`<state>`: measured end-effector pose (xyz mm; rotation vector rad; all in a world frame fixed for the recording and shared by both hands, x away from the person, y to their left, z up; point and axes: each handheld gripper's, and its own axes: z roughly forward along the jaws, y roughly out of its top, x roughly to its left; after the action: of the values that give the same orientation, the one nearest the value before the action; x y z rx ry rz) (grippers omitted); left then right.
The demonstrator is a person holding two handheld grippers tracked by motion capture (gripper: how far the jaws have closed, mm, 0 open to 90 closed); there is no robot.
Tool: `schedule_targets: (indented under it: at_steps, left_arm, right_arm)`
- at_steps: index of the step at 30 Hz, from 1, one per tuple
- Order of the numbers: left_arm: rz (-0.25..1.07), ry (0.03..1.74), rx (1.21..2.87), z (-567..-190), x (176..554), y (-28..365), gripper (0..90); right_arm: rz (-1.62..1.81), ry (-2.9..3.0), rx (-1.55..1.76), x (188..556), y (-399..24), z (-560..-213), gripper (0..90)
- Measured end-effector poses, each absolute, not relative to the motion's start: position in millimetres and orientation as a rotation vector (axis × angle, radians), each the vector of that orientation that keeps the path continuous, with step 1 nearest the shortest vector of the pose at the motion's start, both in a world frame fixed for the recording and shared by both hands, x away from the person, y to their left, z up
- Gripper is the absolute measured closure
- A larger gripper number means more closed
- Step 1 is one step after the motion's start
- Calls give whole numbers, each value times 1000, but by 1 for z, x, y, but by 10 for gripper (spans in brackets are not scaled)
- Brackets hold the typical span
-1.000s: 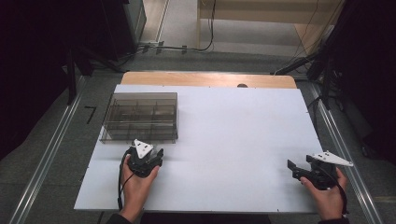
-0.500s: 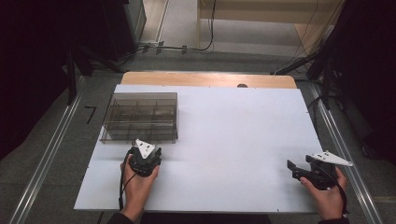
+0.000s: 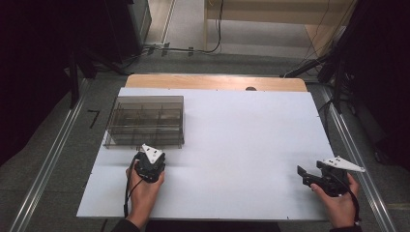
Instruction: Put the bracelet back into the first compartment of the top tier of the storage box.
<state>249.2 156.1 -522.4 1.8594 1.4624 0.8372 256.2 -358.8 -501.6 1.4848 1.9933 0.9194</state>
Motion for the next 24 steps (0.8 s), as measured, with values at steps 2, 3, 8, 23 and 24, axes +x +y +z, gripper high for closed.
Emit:
schedule_targets:
  at_steps: [2,3,8,23,24]
  left_arm:
    - [835,1463,1861,-522,249,157,812]
    - [834,1464,1861,-522,249,157,813]
    - [803,1469,1842,-521,249,160,839]
    - [730,1479,1796,-517,247,168,871]
    - [727,1479,1795,-517,247,168,871]
  right_arm:
    - [920,1994,1484,256,-359,-502,221]
    - [919,1994,1484,256,-359,-502,220]
    - [922,1993,1485,256,-359,-501,221]
    - [925,1991,1493,256,-359,-501,220]
    - [926,1991,1493,256,-360,-501,221]
